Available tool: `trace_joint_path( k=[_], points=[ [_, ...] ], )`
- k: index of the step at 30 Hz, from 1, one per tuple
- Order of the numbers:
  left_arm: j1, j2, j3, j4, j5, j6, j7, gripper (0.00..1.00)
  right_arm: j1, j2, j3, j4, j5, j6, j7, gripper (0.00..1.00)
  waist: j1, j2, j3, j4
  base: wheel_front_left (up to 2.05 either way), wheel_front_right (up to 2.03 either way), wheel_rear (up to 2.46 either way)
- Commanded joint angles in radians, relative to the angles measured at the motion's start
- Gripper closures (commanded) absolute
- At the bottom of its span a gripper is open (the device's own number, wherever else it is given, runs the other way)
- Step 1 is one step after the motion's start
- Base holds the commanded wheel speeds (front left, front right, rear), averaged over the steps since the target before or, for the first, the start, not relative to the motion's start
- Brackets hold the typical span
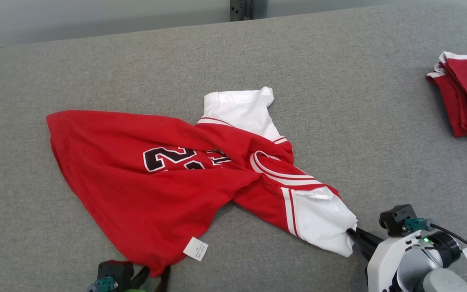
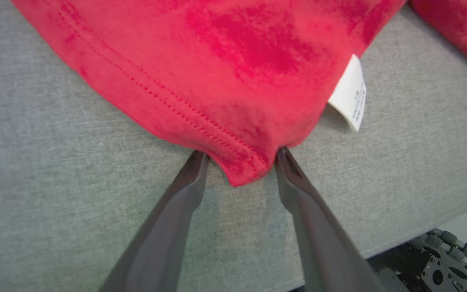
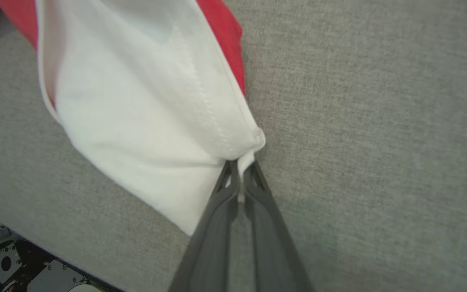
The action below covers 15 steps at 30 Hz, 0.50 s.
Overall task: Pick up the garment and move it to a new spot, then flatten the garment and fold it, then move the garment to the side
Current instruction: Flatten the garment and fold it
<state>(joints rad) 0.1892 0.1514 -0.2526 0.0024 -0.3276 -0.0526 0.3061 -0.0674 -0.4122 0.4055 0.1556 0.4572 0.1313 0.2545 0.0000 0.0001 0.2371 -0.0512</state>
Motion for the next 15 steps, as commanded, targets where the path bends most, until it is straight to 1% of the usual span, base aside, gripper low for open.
trace_joint_path(
  k=[1,5,8,12,15],
  points=[
    [-0.011,0.001,-0.004,0.019,-0.012,-0.006,-0.001,1.00,-0.001,0.003,0.008,0.014,0.010,-0.001,-0.004,1.00,0.0000,-0.0001,-0.004,-0.001,0.00,0.00,0.00],
    [0.004,0.007,0.007,0.014,-0.028,-0.008,-0.010,1.00,0.007,-0.013,-0.025,-0.017,0.023,-0.001,-0.039,1.00,0.0000,-0.0001,-0.022,-0.005,0.00,0.00,0.00],
    [0.026,0.011,0.028,-0.019,-0.043,0.003,-0.025,1.00,0.035,-0.023,-0.078,-0.069,0.021,-0.001,-0.064,1.00,0.0000,-0.0001,-0.040,-0.011,0.00,0.00,0.00],
    [0.059,0.018,0.065,-0.115,-0.067,0.022,-0.038,1.00,0.091,-0.039,-0.183,-0.192,0.007,-0.001,-0.074,1.00,0.0000,-0.0001,-0.062,-0.023,0.00,0.00,0.00],
    [0.078,0.026,0.092,-0.204,-0.082,0.037,-0.041,1.00,0.134,-0.035,-0.263,-0.304,0.000,-0.001,-0.069,1.00,0.0000,-0.0001,-0.074,-0.035,0.00,0.00,0.00]
  ],
)
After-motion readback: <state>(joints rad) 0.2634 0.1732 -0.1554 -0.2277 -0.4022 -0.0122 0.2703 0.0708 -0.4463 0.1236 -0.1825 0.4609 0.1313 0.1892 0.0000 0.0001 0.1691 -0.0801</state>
